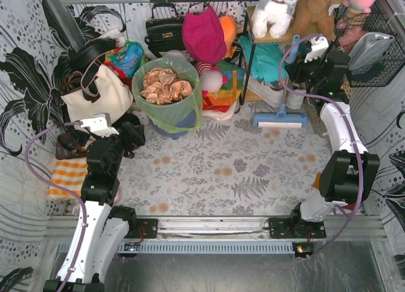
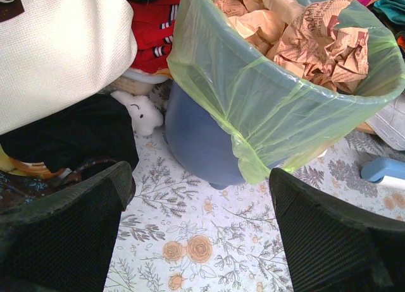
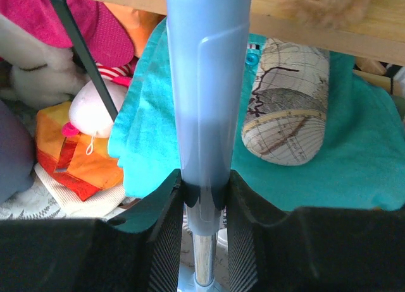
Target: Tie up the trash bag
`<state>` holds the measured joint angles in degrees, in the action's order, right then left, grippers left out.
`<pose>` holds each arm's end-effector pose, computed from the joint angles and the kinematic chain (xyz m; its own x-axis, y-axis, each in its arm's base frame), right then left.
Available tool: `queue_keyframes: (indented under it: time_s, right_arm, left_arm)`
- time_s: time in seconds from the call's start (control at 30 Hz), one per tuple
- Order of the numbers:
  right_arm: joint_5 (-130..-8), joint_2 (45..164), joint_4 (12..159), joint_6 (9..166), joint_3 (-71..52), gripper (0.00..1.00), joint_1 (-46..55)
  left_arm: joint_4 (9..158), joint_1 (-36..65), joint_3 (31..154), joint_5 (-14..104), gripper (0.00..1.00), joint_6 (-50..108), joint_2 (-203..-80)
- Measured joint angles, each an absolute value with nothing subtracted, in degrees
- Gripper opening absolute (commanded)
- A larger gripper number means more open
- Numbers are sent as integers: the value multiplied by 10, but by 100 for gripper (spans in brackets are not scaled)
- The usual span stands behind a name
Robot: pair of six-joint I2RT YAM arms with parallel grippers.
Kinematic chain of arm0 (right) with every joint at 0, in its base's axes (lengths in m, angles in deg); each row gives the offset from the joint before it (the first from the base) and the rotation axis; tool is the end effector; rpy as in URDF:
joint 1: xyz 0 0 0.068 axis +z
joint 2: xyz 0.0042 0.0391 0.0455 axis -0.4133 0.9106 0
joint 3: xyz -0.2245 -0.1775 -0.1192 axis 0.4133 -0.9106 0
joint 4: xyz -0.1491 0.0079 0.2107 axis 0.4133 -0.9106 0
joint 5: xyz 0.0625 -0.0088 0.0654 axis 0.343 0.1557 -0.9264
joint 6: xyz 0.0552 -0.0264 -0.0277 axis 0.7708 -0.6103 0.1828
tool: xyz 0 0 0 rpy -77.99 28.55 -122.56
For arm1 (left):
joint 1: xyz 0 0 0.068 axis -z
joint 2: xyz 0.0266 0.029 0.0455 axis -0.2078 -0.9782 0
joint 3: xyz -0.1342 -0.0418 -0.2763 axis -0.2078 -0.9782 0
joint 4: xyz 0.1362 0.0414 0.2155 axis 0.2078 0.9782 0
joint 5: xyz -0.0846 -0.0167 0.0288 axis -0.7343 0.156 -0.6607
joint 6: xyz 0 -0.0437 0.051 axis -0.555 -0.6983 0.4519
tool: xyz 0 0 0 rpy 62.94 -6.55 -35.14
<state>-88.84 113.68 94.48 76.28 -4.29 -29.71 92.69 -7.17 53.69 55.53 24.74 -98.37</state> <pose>0.3926 -0.0112 0.4311 0.0046 -0.0655 -0.9978 -0.3846 0.9210 -0.0622 0.1312 -0.0086 0.3272 -0.1114 -0.2619 -0.9587 0.0102 0.9643 -0.2646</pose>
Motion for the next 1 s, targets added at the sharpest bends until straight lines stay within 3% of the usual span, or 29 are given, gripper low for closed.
queue_keyframes:
  time_s: [0.4, 0.63, 1.0]
  right_arm:
    - [-901, 1159, 982, 741, -39, 56, -298]
    - [-857, 1144, 942, 742, 19, 74, -298]
    - [-723, 982, 810, 895, 19, 73, -262]
  left_arm:
    - [927, -72, 537, 557, 98, 249, -986]
    - [927, -72, 537, 558, 98, 249, -987]
    - [928, -72, 538, 584, 98, 244, -991]
